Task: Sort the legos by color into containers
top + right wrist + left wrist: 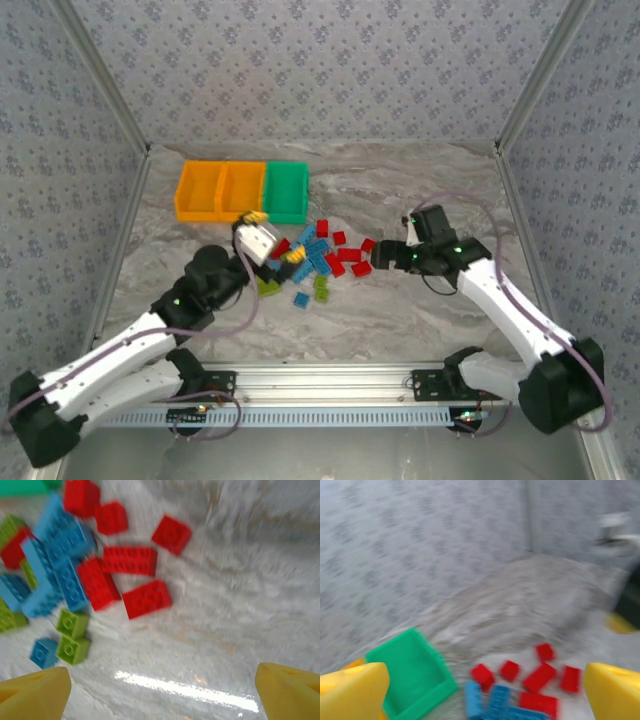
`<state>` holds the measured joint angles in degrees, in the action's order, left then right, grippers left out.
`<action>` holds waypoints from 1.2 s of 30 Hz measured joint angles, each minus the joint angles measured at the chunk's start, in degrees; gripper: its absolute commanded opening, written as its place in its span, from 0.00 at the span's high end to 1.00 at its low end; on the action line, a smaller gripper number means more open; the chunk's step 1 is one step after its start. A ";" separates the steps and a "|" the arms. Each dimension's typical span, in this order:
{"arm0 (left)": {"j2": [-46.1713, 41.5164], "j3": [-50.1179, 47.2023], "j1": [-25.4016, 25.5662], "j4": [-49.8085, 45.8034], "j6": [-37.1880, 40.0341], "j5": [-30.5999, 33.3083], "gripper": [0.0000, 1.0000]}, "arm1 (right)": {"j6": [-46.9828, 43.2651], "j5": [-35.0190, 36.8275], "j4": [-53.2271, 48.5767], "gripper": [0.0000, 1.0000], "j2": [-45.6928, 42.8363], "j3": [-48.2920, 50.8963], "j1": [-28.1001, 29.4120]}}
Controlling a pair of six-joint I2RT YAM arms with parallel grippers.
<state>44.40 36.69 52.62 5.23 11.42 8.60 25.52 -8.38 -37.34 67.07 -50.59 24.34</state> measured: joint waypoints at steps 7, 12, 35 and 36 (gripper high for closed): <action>0.00 17.88 11.45 -31.19 7.52 0.83 0.01 | 0.57 1.73 0.52 0.03 14.64 -5.07 6.84; -2.43 17.25 11.54 -40.57 12.96 0.87 0.01 | -1.95 3.89 6.64 0.03 24.85 -7.39 9.35; -11.74 3.32 8.35 -37.55 17.38 2.54 0.01 | -6.19 6.62 10.14 0.56 29.70 -8.35 9.97; -11.72 3.19 7.85 -37.16 17.07 2.47 0.01 | -5.99 7.04 9.75 0.56 27.85 -8.33 10.14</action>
<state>32.69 39.88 60.47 -31.92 28.49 11.07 19.53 -1.34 -27.59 94.91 -58.92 34.48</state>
